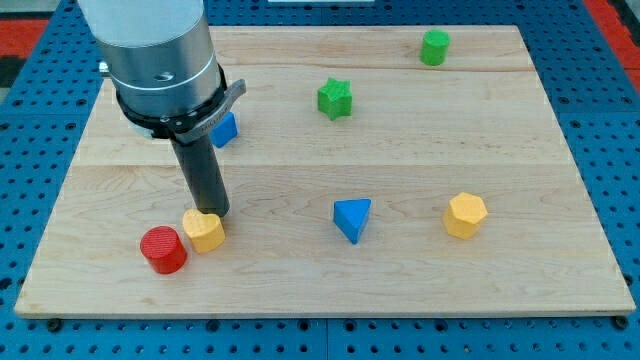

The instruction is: Push yellow hexagon towards bottom center

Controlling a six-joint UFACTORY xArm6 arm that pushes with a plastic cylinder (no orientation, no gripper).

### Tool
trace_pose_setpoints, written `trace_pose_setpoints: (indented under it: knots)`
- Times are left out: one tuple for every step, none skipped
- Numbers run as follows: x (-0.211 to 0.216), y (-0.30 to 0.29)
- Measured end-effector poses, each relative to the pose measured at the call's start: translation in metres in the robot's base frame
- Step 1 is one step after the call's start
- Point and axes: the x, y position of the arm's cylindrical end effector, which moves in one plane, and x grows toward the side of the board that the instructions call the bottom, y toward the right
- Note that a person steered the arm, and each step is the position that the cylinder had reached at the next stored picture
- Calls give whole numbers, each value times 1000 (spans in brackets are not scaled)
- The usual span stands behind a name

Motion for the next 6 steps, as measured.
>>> trace_pose_setpoints:
  knots:
    - [-24, 89]
    - [-33, 187]
    - [-32, 282]
    - [-21, 319]
    - [-11, 289]
    - [0, 268]
